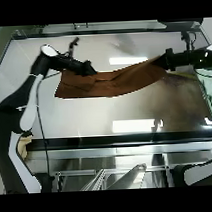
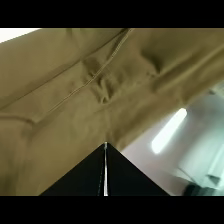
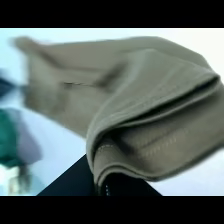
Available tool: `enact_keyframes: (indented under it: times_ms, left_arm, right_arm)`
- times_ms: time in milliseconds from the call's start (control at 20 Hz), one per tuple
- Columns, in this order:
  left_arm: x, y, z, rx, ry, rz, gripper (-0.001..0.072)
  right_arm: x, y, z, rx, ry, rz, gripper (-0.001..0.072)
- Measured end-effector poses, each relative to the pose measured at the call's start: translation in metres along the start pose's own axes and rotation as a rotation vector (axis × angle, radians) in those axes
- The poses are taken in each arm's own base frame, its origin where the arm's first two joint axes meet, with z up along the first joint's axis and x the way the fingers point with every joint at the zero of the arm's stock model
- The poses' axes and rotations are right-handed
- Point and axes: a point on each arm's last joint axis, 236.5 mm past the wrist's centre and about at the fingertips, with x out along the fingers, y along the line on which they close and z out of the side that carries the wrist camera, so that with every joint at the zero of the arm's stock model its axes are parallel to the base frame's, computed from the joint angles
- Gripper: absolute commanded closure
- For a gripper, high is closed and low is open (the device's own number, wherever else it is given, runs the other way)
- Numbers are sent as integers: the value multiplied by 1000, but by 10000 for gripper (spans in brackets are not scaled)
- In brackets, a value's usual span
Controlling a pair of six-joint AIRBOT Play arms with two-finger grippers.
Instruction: Fold the shirts.
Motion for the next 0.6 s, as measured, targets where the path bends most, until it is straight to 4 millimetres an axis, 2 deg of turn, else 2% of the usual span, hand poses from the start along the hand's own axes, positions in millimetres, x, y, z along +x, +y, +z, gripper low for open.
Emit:
enact_keyframes:
  times_ms: [200, 300, 450, 600]
  left_arm:
    - [89, -16, -18, 60, 14, 63, 710]
    - [116, -22, -25, 68, 7, 79, 710]
    - [133, -28, -30, 73, 4, 85, 710]
    - [120, -29, -20, 72, -17, 91, 709]
  right_arm:
    - [11, 75, -6, -51, 26, 102, 695]
    - [25, 104, -16, -65, 55, 147, 695]
    - [46, 136, -28, -81, 79, 195, 696]
    - [61, 154, -33, -87, 77, 215, 696]
